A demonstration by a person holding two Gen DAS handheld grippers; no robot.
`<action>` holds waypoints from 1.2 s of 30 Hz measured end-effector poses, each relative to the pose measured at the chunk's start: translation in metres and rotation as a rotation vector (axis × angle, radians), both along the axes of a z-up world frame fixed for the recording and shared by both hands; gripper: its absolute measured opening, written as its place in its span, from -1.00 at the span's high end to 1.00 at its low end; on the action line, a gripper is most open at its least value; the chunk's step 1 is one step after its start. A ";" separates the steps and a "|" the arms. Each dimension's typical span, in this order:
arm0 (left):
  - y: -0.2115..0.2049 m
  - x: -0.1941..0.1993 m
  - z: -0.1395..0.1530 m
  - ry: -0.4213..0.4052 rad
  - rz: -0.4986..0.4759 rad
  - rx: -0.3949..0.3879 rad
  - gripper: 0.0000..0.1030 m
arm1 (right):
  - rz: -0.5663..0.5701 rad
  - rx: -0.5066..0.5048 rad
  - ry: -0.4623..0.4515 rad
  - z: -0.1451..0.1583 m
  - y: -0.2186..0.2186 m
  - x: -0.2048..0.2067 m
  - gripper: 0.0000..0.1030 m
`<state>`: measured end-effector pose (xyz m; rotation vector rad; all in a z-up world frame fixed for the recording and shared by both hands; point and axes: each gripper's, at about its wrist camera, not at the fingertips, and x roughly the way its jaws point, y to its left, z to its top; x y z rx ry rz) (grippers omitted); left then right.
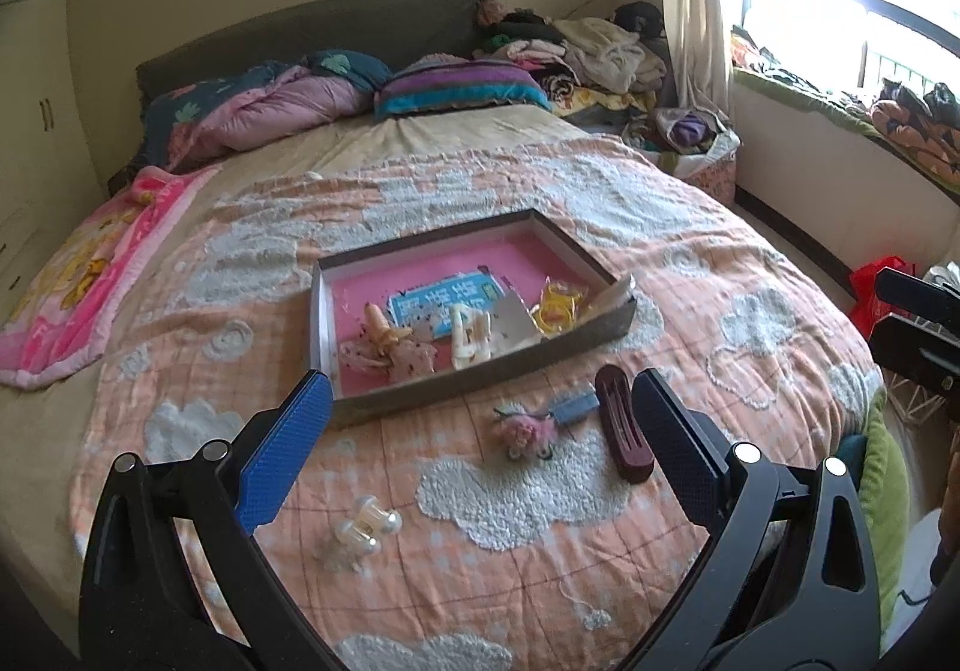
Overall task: Organize jewelry
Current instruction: 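Withdraw both open tools from the tray toward the comb and pom-pom, then grasp the maroon comb clip with the right tool while the left tool grasps the pink pom-pom keychain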
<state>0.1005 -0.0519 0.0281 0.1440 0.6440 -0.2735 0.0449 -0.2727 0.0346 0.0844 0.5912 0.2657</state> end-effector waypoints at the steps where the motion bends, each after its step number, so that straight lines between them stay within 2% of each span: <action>1: -0.001 0.001 -0.003 0.006 -0.001 0.000 -0.81 | -0.001 0.000 0.010 -0.004 0.000 0.002 -0.74; 13: -0.009 0.011 -0.042 0.090 -0.019 0.029 -0.81 | 0.014 -0.016 0.095 -0.047 0.005 0.014 -0.74; 25: -0.015 0.034 -0.082 0.190 -0.031 0.070 -0.81 | 0.026 -0.029 0.221 -0.103 0.012 0.037 -0.74; 36: -0.021 0.070 -0.110 0.264 -0.073 0.110 -0.79 | 0.067 -0.119 0.275 -0.152 0.043 0.075 -0.74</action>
